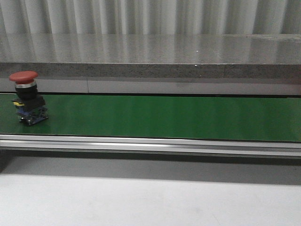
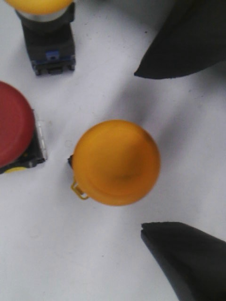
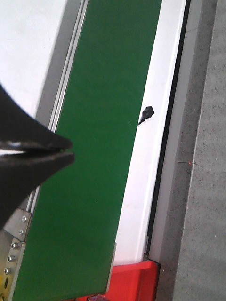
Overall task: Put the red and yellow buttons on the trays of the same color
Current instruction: 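Grasp a yellow button on the table with the left gripper, then set the yellow button on the belt and open the left gripper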
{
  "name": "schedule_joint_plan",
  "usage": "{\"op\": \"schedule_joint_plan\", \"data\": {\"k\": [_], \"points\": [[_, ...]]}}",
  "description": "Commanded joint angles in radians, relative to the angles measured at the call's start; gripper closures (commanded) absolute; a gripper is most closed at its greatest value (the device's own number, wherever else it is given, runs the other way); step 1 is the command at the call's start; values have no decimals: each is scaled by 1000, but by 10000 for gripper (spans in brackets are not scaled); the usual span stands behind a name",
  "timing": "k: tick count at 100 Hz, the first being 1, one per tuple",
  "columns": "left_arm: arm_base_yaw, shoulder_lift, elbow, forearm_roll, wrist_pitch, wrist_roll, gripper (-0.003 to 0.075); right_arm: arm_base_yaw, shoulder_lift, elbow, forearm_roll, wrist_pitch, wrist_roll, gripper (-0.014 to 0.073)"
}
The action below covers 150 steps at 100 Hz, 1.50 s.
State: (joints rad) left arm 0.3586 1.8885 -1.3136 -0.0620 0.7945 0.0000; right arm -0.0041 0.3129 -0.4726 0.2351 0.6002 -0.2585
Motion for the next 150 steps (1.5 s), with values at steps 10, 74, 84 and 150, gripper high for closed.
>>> {"op": "schedule_joint_plan", "data": {"k": [10, 74, 84, 150], "points": [[3, -13, -29, -13, -120, 0, 134, 0, 7, -26, 6, -66, -11, 659], [3, -15, -29, -12, -197, 0, 552, 0, 7, -26, 6, -66, -11, 659], [3, -60, -5, -12, -204, 0, 552, 0, 7, -26, 6, -66, -11, 659], [-244, -435, 223, -16, -191, 0, 552, 0, 7, -26, 6, -66, -11, 659]]}}
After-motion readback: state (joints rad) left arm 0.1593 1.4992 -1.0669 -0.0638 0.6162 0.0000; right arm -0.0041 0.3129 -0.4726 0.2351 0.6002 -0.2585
